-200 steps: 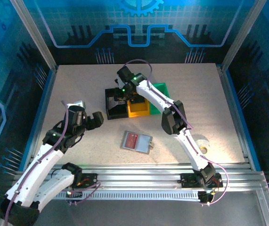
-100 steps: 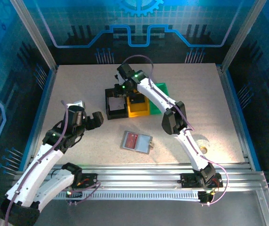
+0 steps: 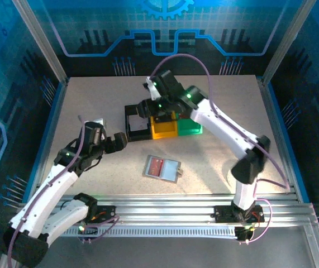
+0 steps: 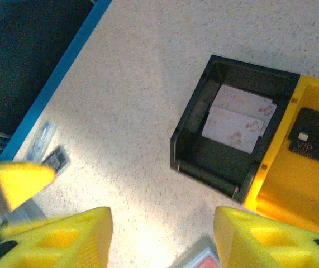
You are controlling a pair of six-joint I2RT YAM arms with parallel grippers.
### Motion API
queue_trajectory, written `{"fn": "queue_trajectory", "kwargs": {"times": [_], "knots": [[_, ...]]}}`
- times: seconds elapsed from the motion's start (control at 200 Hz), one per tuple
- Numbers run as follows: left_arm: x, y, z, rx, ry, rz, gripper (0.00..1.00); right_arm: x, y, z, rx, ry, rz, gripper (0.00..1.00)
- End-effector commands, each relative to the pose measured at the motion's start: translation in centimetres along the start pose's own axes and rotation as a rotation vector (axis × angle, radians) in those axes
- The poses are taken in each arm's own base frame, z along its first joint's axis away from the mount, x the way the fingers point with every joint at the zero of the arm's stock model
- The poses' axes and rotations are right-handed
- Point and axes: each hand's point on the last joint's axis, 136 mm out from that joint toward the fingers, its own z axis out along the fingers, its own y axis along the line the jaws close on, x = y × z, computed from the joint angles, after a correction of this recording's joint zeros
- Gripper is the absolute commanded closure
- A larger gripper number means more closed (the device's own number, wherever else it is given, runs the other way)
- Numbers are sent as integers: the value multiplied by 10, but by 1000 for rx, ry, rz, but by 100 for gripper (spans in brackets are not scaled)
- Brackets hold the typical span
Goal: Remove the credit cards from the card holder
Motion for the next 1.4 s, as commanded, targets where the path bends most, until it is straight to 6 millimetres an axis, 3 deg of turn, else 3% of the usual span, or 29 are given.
{"fn": "queue_trajectory", "kwargs": {"times": [0.0,0.115,0.25,0.365,0.525,0.84,1.076,1.396], "knots": [[4,-17,-1,76,79,42,1,29,-18,6,21,-33,83,47],[14,-22,8,90,153,52,1,68,-25,0,1,-60,156,46],[23,-25,17,93,223,54,1,117,-28,7,0,-36,208,46],[32,-29,25,106,283,52,1,156,-34,23,1,-12,268,46],[48,-36,34,99,362,79,1,194,-39,44,5,21,324,50],[90,-55,39,88,511,154,3,229,-34,80,-20,68,380,58],[120,-62,47,64,682,103,7,240,-56,85,60,37,412,63],[151,-64,53,54,792,-25,12,247,-64,95,70,21,441,67]]}}
